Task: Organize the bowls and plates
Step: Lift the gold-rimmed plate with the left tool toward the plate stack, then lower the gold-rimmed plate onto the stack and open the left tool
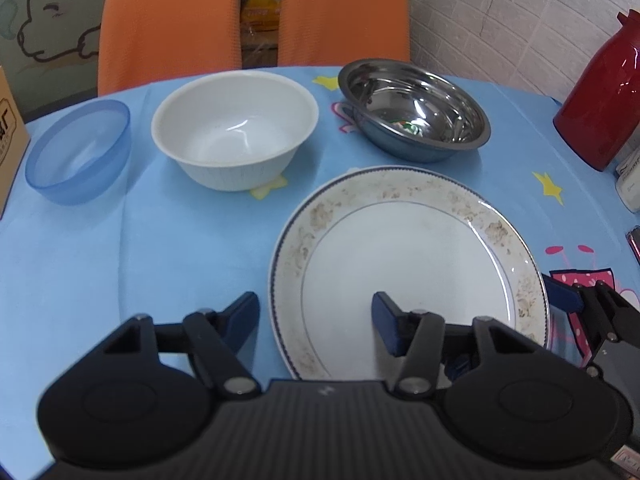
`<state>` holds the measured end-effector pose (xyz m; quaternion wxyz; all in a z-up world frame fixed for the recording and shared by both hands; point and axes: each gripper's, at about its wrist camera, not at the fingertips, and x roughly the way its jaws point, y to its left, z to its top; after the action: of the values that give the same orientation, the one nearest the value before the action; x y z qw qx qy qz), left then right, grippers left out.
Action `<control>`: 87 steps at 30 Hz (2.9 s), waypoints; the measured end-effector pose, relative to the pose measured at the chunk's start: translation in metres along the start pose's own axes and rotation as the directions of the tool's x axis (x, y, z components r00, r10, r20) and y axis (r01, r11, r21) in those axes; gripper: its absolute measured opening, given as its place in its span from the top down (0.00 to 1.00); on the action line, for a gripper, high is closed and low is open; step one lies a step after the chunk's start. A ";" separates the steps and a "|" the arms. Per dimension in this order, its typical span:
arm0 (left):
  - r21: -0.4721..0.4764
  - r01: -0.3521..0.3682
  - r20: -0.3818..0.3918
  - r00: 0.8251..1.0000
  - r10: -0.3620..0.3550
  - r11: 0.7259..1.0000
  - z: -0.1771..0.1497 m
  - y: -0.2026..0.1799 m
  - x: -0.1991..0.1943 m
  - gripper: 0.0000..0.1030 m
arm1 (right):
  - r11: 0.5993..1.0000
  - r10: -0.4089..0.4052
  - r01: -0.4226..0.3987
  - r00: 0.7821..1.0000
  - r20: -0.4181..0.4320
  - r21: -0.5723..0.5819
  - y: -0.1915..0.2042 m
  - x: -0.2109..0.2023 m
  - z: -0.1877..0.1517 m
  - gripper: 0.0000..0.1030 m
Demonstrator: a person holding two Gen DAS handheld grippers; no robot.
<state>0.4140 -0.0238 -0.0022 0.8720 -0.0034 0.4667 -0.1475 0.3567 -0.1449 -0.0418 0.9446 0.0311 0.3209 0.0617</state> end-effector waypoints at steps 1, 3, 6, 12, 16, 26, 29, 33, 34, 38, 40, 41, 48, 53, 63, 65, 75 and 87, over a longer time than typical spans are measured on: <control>-0.001 -0.001 0.002 1.000 0.001 1.000 0.000 0.000 0.000 0.47 | 1.000 -0.014 0.014 1.000 0.001 -0.009 0.001 0.001 0.000 0.12; 0.000 -0.002 0.005 1.000 0.002 1.000 0.000 -0.001 0.000 0.47 | 1.000 -0.019 0.019 1.000 -0.004 -0.010 0.004 0.003 0.001 0.12; 0.004 0.002 0.006 1.000 -0.002 1.000 -0.001 -0.002 0.001 0.47 | 0.999 0.021 -0.022 1.000 -0.011 -0.040 0.012 0.003 0.001 0.11; 0.011 0.006 0.010 1.000 -0.007 1.000 0.002 -0.011 0.004 0.49 | 1.000 0.002 -0.003 1.000 -0.010 -0.011 0.016 0.003 0.002 0.12; 0.010 0.021 0.005 1.000 -0.021 1.000 0.003 -0.009 0.003 0.49 | 1.000 -0.020 0.020 1.000 0.001 -0.013 0.021 0.000 0.000 0.12; 0.025 0.021 0.040 0.999 -0.022 0.999 -0.004 -0.010 -0.013 0.50 | 1.000 -0.018 0.017 0.999 0.046 0.010 0.025 -0.018 -0.003 0.12; 0.029 0.017 0.057 0.998 -0.018 0.999 -0.009 -0.010 -0.025 0.50 | 1.000 -0.019 0.019 0.998 0.064 0.004 0.030 -0.026 -0.005 0.12; 0.010 0.004 0.076 0.997 -0.005 1.000 -0.023 -0.003 -0.048 0.50 | 1.000 0.008 -0.008 0.997 0.072 0.006 0.041 -0.042 -0.006 0.12; -0.003 -0.001 0.086 0.996 0.001 1.000 -0.029 0.001 -0.057 0.50 | 1.000 0.014 -0.014 0.997 0.078 0.004 0.047 -0.048 -0.008 0.12; -0.040 -0.035 0.123 0.992 0.040 0.999 -0.053 0.020 -0.095 0.50 | 0.998 0.054 -0.050 0.993 0.107 -0.033 0.076 -0.072 -0.014 0.12; -0.064 -0.067 0.137 0.988 0.075 0.996 -0.070 0.033 -0.115 0.50 | 0.996 0.082 -0.077 0.990 0.113 -0.053 0.096 -0.083 -0.019 0.12; -0.079 -0.081 0.140 0.986 0.091 0.994 -0.077 0.039 -0.124 0.50 | 0.993 0.104 -0.097 0.988 0.116 -0.063 0.105 -0.088 -0.022 0.12; -0.157 -0.166 0.137 0.973 0.187 0.974 -0.138 0.082 -0.170 0.50 | 0.969 0.229 -0.219 0.970 0.080 -0.114 0.165 -0.112 -0.047 0.12; -0.183 -0.179 0.123 0.971 0.204 0.967 -0.171 0.098 -0.179 0.50 | 0.959 0.249 -0.241 0.968 0.036 -0.150 0.191 -0.120 -0.066 0.12; -0.226 -0.100 0.116 0.985 0.128 0.969 -0.188 0.107 -0.170 0.50 | 0.957 0.200 -0.192 0.980 0.014 -0.219 0.198 -0.118 -0.080 0.12; -0.237 -0.076 0.117 0.987 0.106 0.969 -0.189 0.111 -0.172 0.49 | 0.950 0.215 -0.210 0.977 -0.004 -0.229 0.193 -0.115 -0.080 0.12; -0.207 -0.174 0.240 0.945 0.223 0.963 -0.187 0.111 -0.216 0.35 | 0.961 0.240 -0.229 0.969 0.054 -0.158 0.169 -0.130 -0.072 0.14; -0.157 -0.145 0.242 0.953 0.181 0.977 -0.166 0.086 -0.202 0.33 | 0.973 0.222 -0.218 0.973 0.057 -0.073 0.137 -0.131 -0.065 0.14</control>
<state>0.1957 0.1328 0.0558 0.9317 -0.0437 0.3583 -0.0408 0.2006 -0.0256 -0.0013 0.9423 0.0373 0.2826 0.1753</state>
